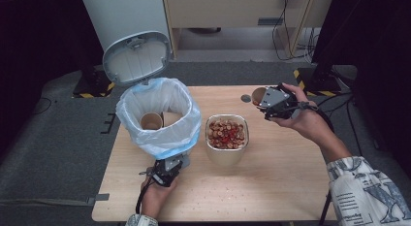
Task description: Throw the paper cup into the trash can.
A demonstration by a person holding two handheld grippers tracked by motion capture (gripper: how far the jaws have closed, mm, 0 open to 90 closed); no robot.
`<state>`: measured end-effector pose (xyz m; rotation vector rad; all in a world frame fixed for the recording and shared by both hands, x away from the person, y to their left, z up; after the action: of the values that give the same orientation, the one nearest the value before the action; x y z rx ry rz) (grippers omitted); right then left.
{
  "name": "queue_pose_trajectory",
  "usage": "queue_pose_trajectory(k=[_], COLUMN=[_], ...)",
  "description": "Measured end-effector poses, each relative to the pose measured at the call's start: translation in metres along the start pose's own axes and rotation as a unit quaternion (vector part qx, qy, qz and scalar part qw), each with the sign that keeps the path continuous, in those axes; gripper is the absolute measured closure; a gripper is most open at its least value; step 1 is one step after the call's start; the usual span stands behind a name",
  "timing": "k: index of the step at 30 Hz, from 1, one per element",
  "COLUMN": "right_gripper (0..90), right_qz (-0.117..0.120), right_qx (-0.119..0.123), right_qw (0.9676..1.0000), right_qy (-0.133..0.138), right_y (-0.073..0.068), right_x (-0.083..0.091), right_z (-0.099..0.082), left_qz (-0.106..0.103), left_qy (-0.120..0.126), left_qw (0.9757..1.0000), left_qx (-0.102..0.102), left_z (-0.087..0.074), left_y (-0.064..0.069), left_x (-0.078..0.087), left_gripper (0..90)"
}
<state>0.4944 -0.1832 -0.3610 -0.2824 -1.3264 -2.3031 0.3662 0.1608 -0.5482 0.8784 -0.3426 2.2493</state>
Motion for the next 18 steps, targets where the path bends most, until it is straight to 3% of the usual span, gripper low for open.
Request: queue_pose_trajectory(k=[11, 12, 14, 18], right_gripper=[35.3, 35.3, 35.3, 35.4], right_qz=[0.018, 0.026, 0.030, 0.047], right_qx=[-0.042, -0.059, -0.065, -0.104], right_qw=[0.9990, 0.9979, 0.9974, 0.9933], right_qy=[0.005, 0.007, 0.010, 0.018], right_y=[0.001, 0.001, 0.001, 0.000], right_x=[-0.003, -0.003, -0.004, -0.005], right_z=[-0.010, -0.011, -0.012, -0.016], left_qz=[-0.001, -0.001, -0.001, -0.002], left_qy=[0.000, 0.000, 0.000, 0.000], left_qw=[1.0000, 1.0000, 1.0000, 1.0000], left_qx=[0.001, 0.002, 0.002, 0.002], left_z=[0.000, 0.000, 0.000, 0.000], left_y=[0.000, 0.000, 0.000, 0.000], left_x=[0.000, 0.000, 0.000, 0.000], left_gripper=[89.8, 89.8, 89.8, 89.8])
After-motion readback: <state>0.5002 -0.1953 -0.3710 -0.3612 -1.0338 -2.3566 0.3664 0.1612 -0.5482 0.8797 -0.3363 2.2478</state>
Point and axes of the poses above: each handheld gripper's, and its own axes: x roughly backward along the jaws, z roughly out of its top, y roughly to its right, the point moved 4 cm from there along -x, roughly forward along the jaws, and after that the axes turned 11 degrees about -z, right-handed, at the moved point
